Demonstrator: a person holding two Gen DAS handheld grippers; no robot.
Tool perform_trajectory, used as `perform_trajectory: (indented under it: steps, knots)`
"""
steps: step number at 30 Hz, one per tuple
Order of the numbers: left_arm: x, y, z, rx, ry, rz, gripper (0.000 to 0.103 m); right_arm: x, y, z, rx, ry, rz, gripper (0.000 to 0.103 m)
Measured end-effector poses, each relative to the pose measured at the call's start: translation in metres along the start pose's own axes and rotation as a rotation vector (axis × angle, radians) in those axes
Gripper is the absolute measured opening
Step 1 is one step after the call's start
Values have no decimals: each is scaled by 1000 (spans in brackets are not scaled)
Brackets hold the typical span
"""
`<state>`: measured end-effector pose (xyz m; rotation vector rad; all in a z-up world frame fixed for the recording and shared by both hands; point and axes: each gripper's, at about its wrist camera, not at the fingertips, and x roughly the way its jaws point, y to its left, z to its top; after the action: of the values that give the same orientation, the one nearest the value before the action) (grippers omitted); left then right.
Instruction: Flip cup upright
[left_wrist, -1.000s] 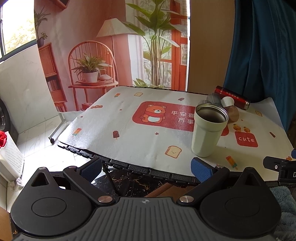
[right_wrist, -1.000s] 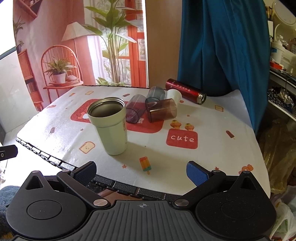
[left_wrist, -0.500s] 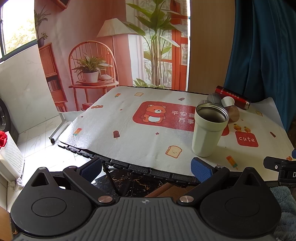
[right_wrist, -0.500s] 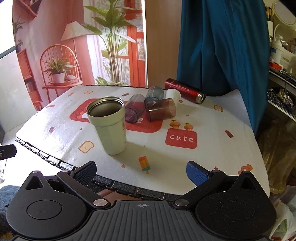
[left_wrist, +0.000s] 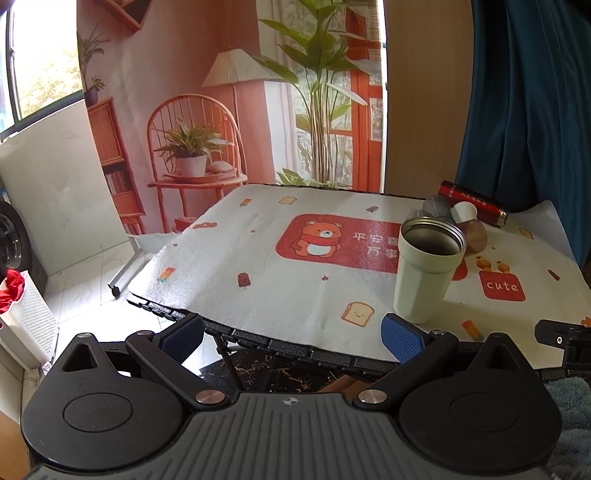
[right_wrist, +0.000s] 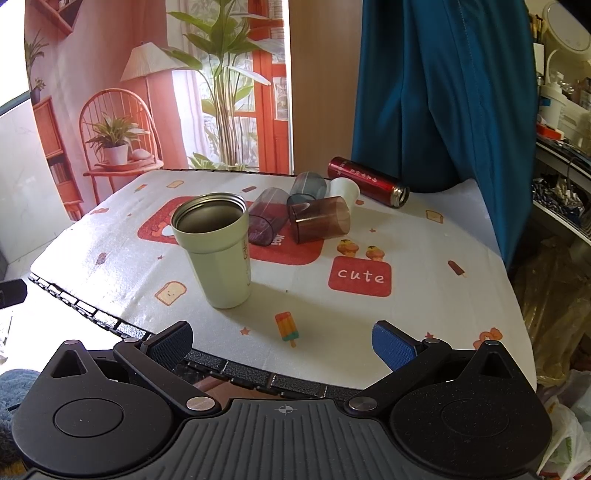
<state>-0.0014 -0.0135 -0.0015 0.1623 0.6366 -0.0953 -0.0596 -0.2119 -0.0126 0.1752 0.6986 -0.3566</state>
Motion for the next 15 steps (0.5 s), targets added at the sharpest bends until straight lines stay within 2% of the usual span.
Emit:
perform_trajectory:
  steps: [15]
  knots:
    - [4, -3, 1, -1, 18, -13, 103, 0, -1, 0, 2, 2, -1, 103]
